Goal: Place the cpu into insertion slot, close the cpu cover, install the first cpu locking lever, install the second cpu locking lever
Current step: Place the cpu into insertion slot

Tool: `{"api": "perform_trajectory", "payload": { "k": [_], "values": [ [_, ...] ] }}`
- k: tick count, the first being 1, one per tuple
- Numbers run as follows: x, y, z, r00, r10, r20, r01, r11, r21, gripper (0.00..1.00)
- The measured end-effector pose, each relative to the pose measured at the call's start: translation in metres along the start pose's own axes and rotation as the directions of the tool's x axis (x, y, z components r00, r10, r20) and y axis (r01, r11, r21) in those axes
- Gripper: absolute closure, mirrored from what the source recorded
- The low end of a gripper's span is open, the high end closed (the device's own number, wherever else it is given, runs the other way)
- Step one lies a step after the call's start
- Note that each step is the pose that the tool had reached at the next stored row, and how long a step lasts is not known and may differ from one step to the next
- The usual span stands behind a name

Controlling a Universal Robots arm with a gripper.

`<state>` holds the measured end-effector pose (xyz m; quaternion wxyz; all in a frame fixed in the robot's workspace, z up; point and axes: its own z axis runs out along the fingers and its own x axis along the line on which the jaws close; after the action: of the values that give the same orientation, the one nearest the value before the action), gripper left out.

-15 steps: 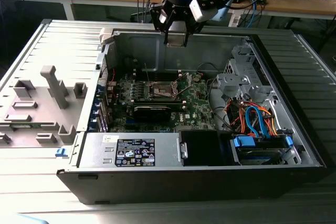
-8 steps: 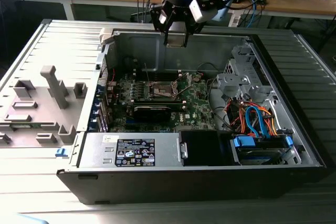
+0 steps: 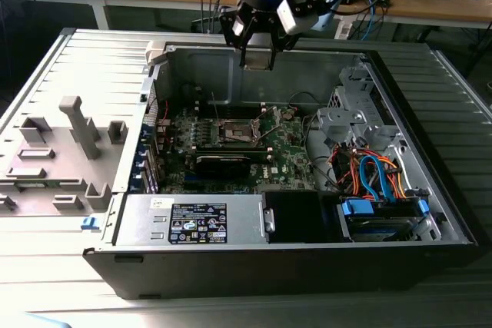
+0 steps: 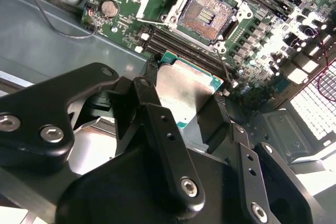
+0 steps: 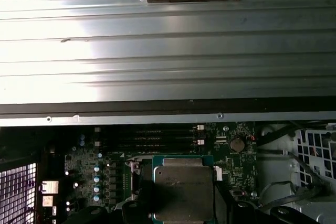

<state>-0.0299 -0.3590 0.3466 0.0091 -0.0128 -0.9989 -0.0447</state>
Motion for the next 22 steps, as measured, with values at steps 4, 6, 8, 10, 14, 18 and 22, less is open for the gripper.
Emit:
{"api": "perform_trajectory", "payload": {
  "k": [4, 6, 8, 10, 14, 18, 22],
  "values": [
    [0.0001, -0.0004, 0.0006, 1.0, 0.0, 0.0, 0.0, 1.0, 0.0001, 0.45],
    [0.0001, -0.0006, 0.001, 1.0, 0.0, 0.0, 0.0, 1.0, 0.0002, 0.45],
    [0.0002, -0.0009, 0.0017, 1.0, 0.0, 0.0, 0.0, 1.0, 0.0002, 0.45],
    [0.0003, -0.0012, 0.0024, 1.0, 0.0, 0.0, 0.0, 1.0, 0.0002, 0.45],
    [0.0003, -0.0016, 0.003, 1.0, 0.0, 0.0, 0.0, 1.0, 0.0003, 0.45],
    [0.0004, -0.0019, 0.0036, 1.0, 0.0, 0.0001, 0.0, 1.0, 0.0003, 0.45],
    [0.0006, -0.0029, 0.0059, 1.0, 0.0, 0.0, 0.0, 1.0, 0.0005, 0.45]
  ]
}}
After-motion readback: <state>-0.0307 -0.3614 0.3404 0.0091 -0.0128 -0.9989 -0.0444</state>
